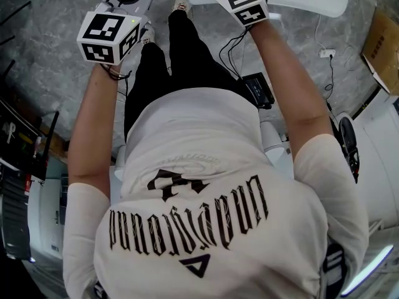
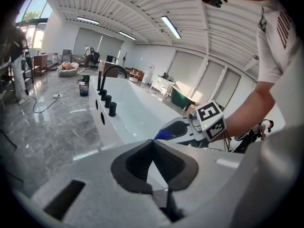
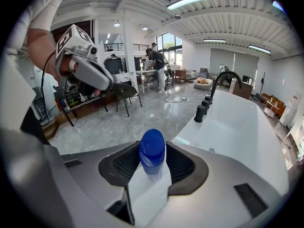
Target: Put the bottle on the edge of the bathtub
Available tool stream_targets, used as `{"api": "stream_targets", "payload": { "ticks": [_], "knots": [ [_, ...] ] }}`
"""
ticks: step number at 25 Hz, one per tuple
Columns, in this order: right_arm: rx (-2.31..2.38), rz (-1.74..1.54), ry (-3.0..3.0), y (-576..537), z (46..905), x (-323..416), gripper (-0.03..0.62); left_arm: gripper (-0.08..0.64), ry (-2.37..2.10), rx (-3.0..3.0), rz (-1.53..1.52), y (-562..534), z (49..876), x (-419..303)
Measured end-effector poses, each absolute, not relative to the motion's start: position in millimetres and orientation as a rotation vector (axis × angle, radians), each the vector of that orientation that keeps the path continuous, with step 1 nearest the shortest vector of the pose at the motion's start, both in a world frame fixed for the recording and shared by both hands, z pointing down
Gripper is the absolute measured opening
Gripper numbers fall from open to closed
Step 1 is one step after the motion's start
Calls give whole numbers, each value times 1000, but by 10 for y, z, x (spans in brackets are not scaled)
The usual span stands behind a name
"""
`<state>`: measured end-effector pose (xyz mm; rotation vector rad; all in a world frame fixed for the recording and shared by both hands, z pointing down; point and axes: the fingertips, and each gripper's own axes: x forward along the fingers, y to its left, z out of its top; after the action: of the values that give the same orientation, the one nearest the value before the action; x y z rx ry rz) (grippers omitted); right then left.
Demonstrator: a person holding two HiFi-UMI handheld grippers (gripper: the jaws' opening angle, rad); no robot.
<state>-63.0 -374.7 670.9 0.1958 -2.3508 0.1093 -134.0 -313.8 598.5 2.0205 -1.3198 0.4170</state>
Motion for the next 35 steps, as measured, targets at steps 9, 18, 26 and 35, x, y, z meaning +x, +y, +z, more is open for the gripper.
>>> {"api": "stream_targets", "payload": {
  "ticks": [9, 18, 26, 35],
  "knots": [
    [264, 121, -2358, -3849, 6648, -553, 173, 15, -1306, 2033, 418, -3139, 5997, -1302],
    [381, 119, -2374, -3873, 6394, -381, 173, 15, -1281, 2102, 416, -3148, 5877, -1214],
    [474, 104, -2419, -3103, 5600, -547, 172, 15, -1315, 2216, 407, -2433, 5226, -1483],
    [534, 69, -2537, -2562, 4705, -567, 136, 15, -1307, 2334, 328, -2037, 4614, -1494]
  ]
}}
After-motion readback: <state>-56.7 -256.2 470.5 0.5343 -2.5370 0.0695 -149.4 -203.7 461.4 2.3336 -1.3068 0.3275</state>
